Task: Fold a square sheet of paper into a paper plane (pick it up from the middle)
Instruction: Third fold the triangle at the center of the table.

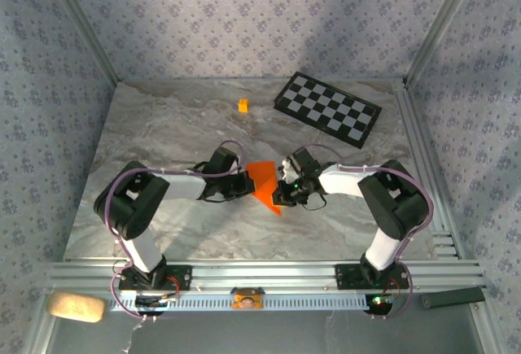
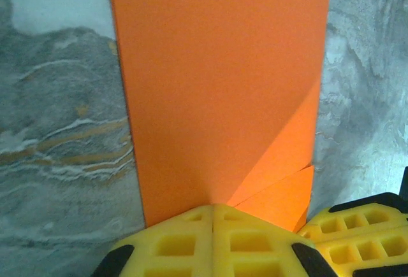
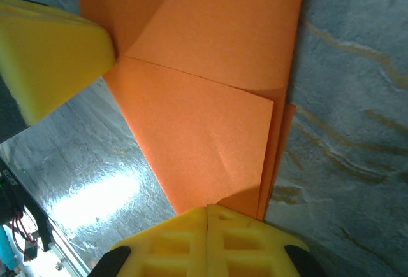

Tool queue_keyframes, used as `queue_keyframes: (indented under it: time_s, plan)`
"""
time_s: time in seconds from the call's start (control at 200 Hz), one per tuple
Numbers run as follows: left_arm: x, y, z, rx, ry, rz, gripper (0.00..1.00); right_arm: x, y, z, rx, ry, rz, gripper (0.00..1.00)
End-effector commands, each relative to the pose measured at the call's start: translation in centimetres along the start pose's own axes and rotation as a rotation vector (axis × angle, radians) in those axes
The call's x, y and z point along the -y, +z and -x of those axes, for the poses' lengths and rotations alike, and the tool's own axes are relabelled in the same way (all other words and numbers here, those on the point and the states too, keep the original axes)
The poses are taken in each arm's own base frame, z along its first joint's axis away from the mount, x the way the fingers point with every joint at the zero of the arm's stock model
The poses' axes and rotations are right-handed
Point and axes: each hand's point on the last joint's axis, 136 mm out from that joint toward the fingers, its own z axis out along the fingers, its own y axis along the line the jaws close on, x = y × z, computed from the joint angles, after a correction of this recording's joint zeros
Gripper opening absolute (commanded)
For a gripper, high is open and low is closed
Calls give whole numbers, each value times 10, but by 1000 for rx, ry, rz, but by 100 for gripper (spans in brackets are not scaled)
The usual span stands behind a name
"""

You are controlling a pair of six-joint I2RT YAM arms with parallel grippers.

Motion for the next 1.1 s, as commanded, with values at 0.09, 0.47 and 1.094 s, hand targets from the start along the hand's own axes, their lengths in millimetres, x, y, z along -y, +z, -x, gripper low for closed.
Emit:
queue_keyframes:
  time_s: [0.09,0.47,1.094]
  plan:
    - [36,-26,20,56,56,2,8,27,5,-23,-35,76,-86,0]
    - [25,13,-31,-44,9,-23,5,27,2,-18,-14,73,-101,0]
    - [-36,-14,14,62,-50,110,4,31,2,-27,-22,76,-89,0]
